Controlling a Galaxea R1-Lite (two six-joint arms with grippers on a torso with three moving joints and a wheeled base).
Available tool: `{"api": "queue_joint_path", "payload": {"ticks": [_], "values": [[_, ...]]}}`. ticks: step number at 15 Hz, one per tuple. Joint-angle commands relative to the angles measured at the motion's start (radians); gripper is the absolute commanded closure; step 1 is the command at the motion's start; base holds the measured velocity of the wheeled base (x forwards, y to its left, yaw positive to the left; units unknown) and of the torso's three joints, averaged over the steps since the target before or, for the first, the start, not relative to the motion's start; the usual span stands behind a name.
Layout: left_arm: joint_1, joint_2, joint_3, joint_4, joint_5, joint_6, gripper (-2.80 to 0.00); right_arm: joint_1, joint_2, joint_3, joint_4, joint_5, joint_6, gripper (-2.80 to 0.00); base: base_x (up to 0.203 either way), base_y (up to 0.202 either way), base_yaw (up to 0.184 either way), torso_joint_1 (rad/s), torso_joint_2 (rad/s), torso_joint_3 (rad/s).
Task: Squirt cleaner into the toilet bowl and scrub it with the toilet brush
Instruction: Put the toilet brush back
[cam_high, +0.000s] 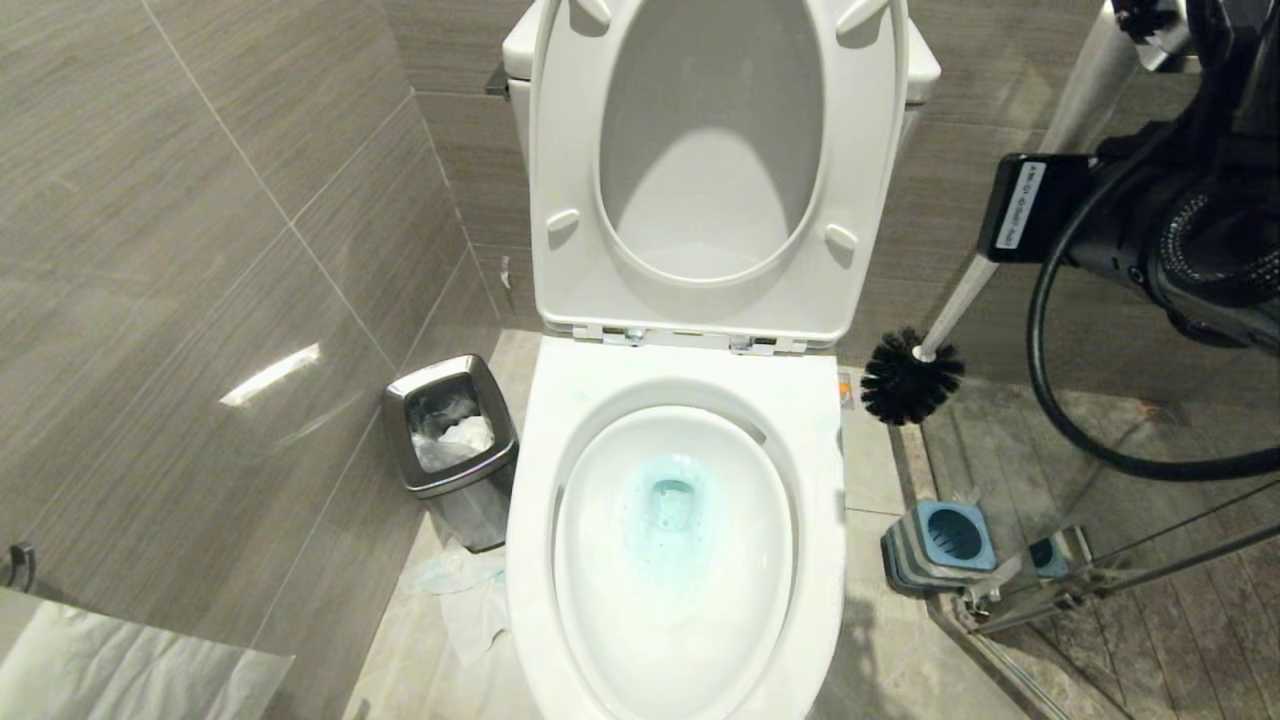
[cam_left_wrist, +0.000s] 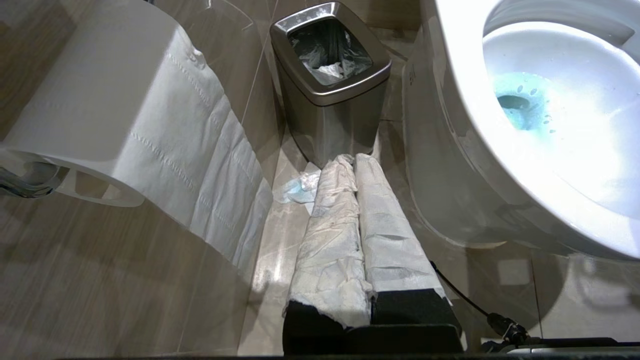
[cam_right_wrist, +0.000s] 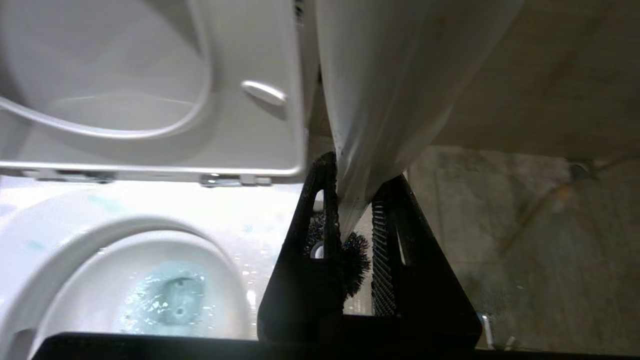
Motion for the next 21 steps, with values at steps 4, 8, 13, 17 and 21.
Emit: {"api": "queue_joint_path", "payload": {"ticks": [4,8,13,17,21], "values": [[0.000,0.000,0.000,0.000,0.000,0.000,0.00,-0.218,-0.050,0.135,-0.019,0.149,0.009,0.00,0.000,0.000,0.000,0.000,0.00,0.000],[0.002,0.000,0.000,0.000,0.000,0.000,0.00,-0.383,-0.059,0.331,-0.161,0.290,0.009,0.00,0.000,0.000,0.000,0.000,0.00,0.000],[0.000,0.000,0.000,0.000,0.000,0.000,0.00,-0.560,-0.073,0.558,-0.323,0.456,0.010,0.00,0.000,0.000,0.000,0.000,0.00,0.000],[0.000,0.000,0.000,0.000,0.000,0.000,0.00,-0.661,-0.048,0.618,-0.399,0.548,0.009,0.00,0.000,0.000,0.000,0.000,0.00,0.000],[0.000,0.000,0.000,0.000,0.000,0.000,0.00,-0.716,0.007,0.633,-0.468,0.612,0.009,0.00,0.000,0.000,0.000,0.000,0.00,0.000]]}}
